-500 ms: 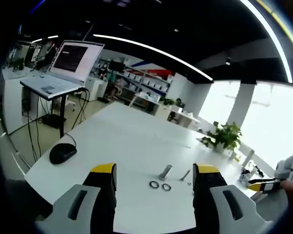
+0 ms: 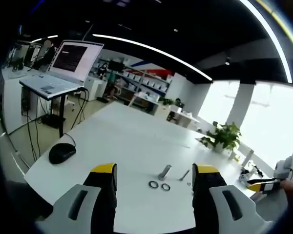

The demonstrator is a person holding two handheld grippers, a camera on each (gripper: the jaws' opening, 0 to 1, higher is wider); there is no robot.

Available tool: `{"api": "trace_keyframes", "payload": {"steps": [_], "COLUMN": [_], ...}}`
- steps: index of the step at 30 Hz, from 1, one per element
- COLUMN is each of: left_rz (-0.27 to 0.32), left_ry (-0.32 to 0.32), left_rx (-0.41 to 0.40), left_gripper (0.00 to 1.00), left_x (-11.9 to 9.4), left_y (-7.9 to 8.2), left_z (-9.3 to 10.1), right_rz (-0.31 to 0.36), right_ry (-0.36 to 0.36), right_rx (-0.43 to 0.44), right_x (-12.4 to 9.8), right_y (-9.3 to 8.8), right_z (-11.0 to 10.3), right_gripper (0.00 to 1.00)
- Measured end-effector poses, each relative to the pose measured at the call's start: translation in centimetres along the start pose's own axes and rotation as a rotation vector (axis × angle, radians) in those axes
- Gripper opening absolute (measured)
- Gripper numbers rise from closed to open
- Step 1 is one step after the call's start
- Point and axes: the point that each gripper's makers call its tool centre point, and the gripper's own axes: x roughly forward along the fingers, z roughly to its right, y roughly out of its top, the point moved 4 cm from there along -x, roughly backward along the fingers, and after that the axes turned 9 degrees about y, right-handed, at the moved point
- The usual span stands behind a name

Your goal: Place the washer onto the threaded stud by aligning its center hole with the stud, sliding it down to the base, and recovering from edge contact or off-axis alignment until the washer reaches the visible bottom stop.

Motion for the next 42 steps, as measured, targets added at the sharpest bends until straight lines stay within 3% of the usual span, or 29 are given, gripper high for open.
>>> {"api": "trace_keyframes", "payload": {"steps": [3, 12, 30, 33, 39, 42], "left_rz": [-0.027, -0.022, -0.025, -0.024, -0.020, -0.016], "left_ry": [-0.014, -0.022, -0.028, -0.030, -0.036, -0.034], "left_rx": [-0.002, 0.000, 0.004, 0.002, 0.012, 0.005], "left_gripper": [0.58, 0.57, 0.55, 0.55, 0.55, 0.55], "left_x": [0.0, 0.0, 0.0, 0.0, 0.0, 0.0], "left_y": [-0.3, -0.3, -0.3, -0.3, -0.3, -0.2], "left_z": [0.2, 0.3, 0.3, 0.3, 0.4, 0.3], "right_rz": [0.005, -0.041, -0.037, -0.012, -0.031, -0.083], "right_ry": [0.006, 0.035, 0.100, 0.143, 0.214, 0.263], "right_rx": [0.007, 0.000, -0.011, -0.017, 0.001, -0.076], "right_x": [0.1, 0.3, 0.5, 0.6, 1.1, 1.7], "right_y": [0.0, -0.5, -0.4, 0.1, 0.7, 1.1], "right_z": [0.0, -0.4, -1.3, -2.0, -2.2, -2.4], "right_gripper": [0.74, 0.73, 0.72, 0.70, 0.70, 0.71]}}
